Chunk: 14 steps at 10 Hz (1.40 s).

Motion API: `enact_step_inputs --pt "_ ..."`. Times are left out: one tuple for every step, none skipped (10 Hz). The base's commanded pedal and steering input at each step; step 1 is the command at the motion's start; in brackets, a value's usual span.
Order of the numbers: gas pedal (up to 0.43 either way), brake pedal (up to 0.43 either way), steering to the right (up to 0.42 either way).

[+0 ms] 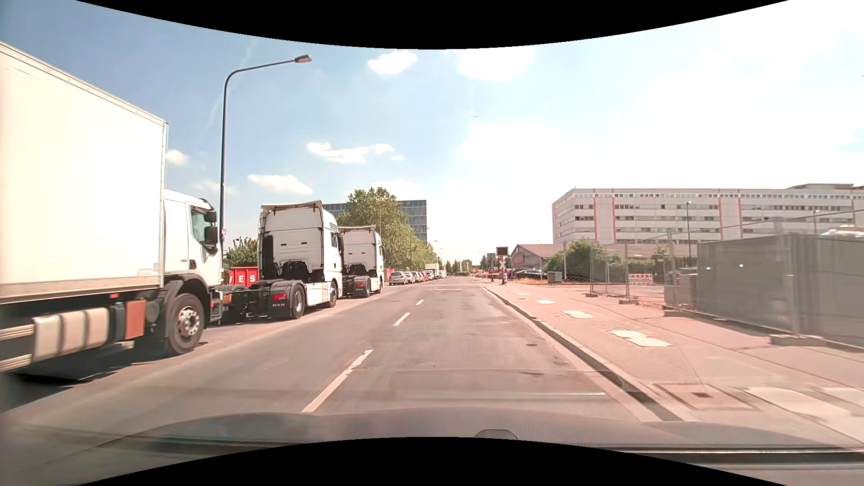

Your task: Follow the waypoints while adhering to traffic rules and regulations

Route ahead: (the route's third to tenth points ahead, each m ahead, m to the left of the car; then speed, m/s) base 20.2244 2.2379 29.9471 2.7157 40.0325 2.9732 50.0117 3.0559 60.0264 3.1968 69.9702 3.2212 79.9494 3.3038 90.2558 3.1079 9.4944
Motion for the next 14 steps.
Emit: enact_step_inputs --pt "0.079 0.0 -0.008" --pt "0.079 0.0 -0.006" --pt "0.079 0.0 -0.006" --pt "0.079 0.0 -0.006" --pt "0.079 0.0 -0.005" --pt "0.079 0.0 -0.004" --pt "0.079 0.0 -0.005" --pt "0.079 0.0 -0.005" --pt "0.079 0.0 -0.005" --pt "0.079 0.0 -0.005" --pt "0.079 0.0 -0.004" --pt "0.067 0.0 -0.004" --pt "0.067 0.0 -0.004" --pt "0.067 0.0 -0.004"
